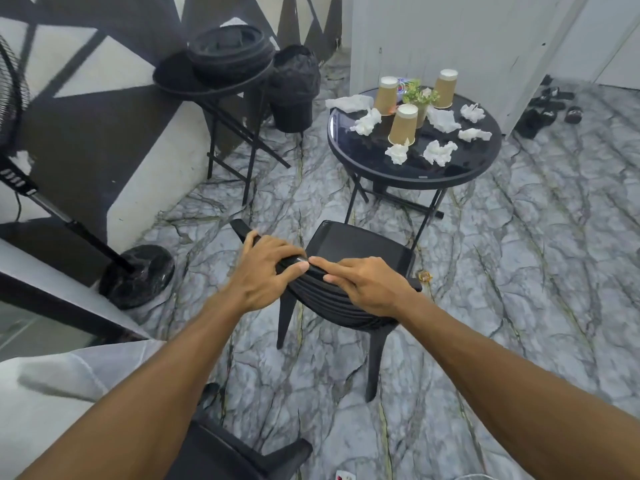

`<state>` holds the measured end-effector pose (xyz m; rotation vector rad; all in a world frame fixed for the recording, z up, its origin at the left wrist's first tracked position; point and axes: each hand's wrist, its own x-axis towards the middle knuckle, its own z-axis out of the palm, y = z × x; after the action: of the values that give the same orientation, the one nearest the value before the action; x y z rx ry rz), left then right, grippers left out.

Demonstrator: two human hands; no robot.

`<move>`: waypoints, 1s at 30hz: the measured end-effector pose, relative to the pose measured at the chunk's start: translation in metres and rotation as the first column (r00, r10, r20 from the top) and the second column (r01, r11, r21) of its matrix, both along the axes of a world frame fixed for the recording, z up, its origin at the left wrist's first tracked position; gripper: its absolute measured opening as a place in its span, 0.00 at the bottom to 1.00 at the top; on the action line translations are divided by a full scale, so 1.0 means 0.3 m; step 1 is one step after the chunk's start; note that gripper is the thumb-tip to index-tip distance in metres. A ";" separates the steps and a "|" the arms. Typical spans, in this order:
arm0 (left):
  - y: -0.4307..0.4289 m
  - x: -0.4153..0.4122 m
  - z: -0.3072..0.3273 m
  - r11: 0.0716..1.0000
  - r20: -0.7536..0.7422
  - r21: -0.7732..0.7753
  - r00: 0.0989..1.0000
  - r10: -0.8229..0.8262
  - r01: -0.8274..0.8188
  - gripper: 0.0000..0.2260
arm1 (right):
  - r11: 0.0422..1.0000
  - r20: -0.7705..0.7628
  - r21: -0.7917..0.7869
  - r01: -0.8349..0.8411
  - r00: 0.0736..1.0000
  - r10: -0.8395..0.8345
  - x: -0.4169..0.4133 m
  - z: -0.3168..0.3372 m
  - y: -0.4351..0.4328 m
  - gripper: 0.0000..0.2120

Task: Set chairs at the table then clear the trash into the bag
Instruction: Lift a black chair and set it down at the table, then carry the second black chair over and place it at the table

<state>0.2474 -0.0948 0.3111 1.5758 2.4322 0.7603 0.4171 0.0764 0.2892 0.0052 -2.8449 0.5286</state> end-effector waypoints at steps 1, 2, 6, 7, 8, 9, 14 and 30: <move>0.011 -0.003 0.007 1.000 0.007 -0.020 1.000 0.003 -0.003 0.19 | 1.000 -0.007 -0.019 -0.002 1.000 0.002 0.000 0.000 0.017 0.24; 0.022 -0.002 0.009 0.999 0.007 -0.051 1.000 -0.007 0.007 0.19 | 0.999 -0.021 -0.045 0.005 1.000 -0.006 0.010 0.000 0.028 0.24; 0.025 0.037 -0.025 0.999 -0.003 -0.028 1.000 -0.023 0.023 0.20 | 0.996 -0.040 -0.030 0.079 0.996 -0.080 0.109 -0.027 0.011 0.21; 0.021 0.039 -0.029 1.000 0.010 -0.004 1.000 -0.001 0.001 0.20 | 0.994 -0.027 -0.055 0.093 0.995 -0.094 0.120 -0.027 0.012 0.21; 0.021 0.038 -0.028 1.000 0.022 0.002 1.000 0.011 -0.012 0.20 | 0.990 -0.007 -0.087 0.107 0.994 -0.108 0.120 -0.024 0.016 0.21; 0.024 0.035 -0.021 1.000 0.033 -0.008 0.999 0.016 -0.016 0.21 | 0.985 0.021 -0.120 0.121 0.993 -0.119 0.114 -0.015 0.021 0.20; 0.067 0.072 0.033 0.988 0.041 -0.144 0.997 0.060 -0.054 0.21 | 0.938 0.211 -0.291 0.190 0.969 -0.131 0.144 0.019 0.036 0.19; 0.983 0.630 0.173 0.919 0.138 -0.329 0.974 -0.180 0.216 0.15 | 0.695 0.346 -0.377 0.612 0.789 -0.507 0.714 0.209 0.757 0.11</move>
<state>0.4362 0.2003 0.3630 1.5655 2.1430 0.3502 0.6313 0.3035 0.3518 -1.0464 -2.6043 1.1014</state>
